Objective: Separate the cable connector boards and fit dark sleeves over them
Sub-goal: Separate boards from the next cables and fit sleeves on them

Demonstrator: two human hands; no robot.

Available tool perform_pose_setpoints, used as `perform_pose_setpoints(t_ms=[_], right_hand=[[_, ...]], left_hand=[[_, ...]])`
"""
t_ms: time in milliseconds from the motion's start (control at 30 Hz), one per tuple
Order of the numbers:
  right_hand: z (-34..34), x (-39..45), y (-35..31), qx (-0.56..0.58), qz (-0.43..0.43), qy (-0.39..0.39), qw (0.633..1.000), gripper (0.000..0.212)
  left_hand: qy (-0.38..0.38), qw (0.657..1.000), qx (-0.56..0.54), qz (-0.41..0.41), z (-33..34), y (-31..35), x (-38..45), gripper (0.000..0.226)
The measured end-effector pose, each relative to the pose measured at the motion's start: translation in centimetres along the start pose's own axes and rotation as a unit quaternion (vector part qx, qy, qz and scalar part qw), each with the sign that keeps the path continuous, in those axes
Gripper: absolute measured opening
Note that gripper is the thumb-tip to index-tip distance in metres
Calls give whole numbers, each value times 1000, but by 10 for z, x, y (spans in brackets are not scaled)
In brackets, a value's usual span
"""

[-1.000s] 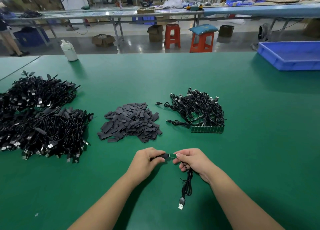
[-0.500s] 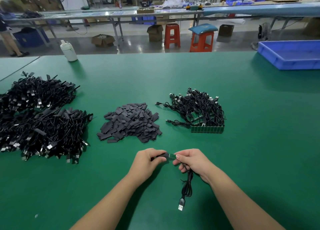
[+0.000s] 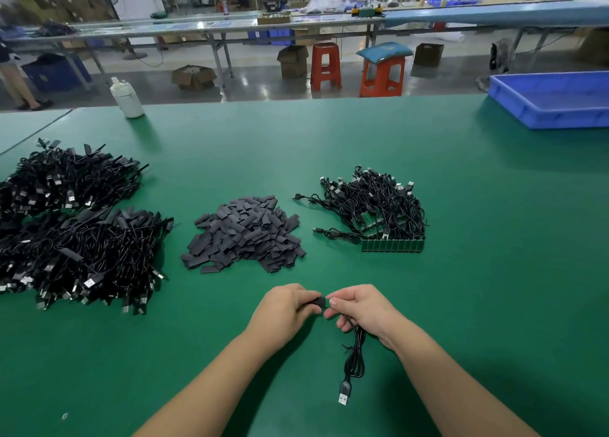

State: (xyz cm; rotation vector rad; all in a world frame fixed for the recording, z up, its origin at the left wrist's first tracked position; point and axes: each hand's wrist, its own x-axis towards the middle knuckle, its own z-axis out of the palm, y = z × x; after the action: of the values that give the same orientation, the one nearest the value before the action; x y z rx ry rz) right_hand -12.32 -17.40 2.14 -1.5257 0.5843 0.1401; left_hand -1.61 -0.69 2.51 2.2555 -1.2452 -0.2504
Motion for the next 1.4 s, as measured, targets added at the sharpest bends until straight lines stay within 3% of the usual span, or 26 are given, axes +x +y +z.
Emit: perform_pose_setpoints(t_ms=[400,600,800,1400], right_hand=[[0,-4,-2,14,-22,-26,999,15],[-2,-5,1,14,-22,-39,999,25],[-4,-4,5,-7,-28,-44,999,15],[-3,-4,2,3,-16,-19,1000,8]], left_hand=[[-32,993,113,33,-5,17,8,24],[-27,999,45,12,-9,15,8,19],[-28,999,-26,-1,-10,3,3,15],[-32,997,51,54,2,9,-2,22]])
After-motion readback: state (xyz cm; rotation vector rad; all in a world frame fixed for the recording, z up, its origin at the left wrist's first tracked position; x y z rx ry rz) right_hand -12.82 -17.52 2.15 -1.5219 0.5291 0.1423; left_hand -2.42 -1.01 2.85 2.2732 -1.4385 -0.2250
